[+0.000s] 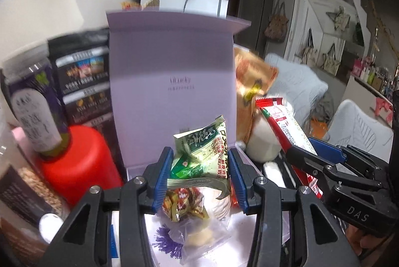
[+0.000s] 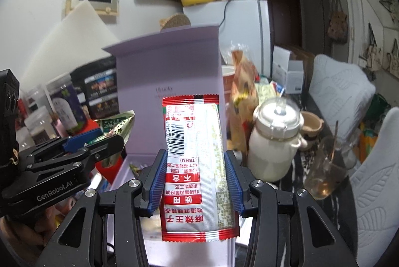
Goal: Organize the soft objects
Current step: 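Lift the green packet and red-white strip packet with both grippers over the lavender box, then open both grippers to drop the two packets into the box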
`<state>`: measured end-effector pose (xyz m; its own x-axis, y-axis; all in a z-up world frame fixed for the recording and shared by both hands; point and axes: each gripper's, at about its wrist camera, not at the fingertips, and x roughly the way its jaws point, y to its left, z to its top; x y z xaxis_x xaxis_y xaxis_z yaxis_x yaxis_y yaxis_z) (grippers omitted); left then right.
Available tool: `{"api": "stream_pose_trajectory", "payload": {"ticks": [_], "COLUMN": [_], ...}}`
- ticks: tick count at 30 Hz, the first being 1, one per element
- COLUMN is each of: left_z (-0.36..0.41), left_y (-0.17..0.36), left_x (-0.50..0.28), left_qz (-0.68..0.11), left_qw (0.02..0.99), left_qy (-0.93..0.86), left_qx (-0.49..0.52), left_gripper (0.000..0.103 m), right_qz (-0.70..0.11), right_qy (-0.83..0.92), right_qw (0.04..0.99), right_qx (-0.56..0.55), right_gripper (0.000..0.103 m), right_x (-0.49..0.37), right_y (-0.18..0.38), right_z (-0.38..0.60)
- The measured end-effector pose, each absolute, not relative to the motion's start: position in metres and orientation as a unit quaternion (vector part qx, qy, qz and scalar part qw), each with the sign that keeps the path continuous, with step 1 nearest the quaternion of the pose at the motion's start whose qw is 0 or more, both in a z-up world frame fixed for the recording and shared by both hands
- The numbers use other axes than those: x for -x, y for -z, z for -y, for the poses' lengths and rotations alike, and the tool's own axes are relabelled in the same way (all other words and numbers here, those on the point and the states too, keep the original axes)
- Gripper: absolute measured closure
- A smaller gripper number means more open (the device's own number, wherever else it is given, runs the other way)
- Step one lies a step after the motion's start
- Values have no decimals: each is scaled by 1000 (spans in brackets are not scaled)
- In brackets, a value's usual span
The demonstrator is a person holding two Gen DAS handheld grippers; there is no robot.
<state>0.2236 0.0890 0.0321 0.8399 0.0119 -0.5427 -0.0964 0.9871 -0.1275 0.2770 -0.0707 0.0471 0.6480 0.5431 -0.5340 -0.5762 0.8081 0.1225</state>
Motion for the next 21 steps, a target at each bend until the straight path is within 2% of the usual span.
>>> {"api": "stream_pose_trajectory", "payload": {"ticks": [21], "left_z": [-92], "left_y": [27], "left_x": [-269], "left_qz": [-388], "left_qw": [918], "left_qy": [-11], "left_qx": [78], "left_gripper": [59], "right_qz": [-401], "right_qy": [-325], "right_qw": [856], "right_qx": [34], "right_gripper": [58], "right_x": [-322], "right_y": [31], "right_z": [52]}}
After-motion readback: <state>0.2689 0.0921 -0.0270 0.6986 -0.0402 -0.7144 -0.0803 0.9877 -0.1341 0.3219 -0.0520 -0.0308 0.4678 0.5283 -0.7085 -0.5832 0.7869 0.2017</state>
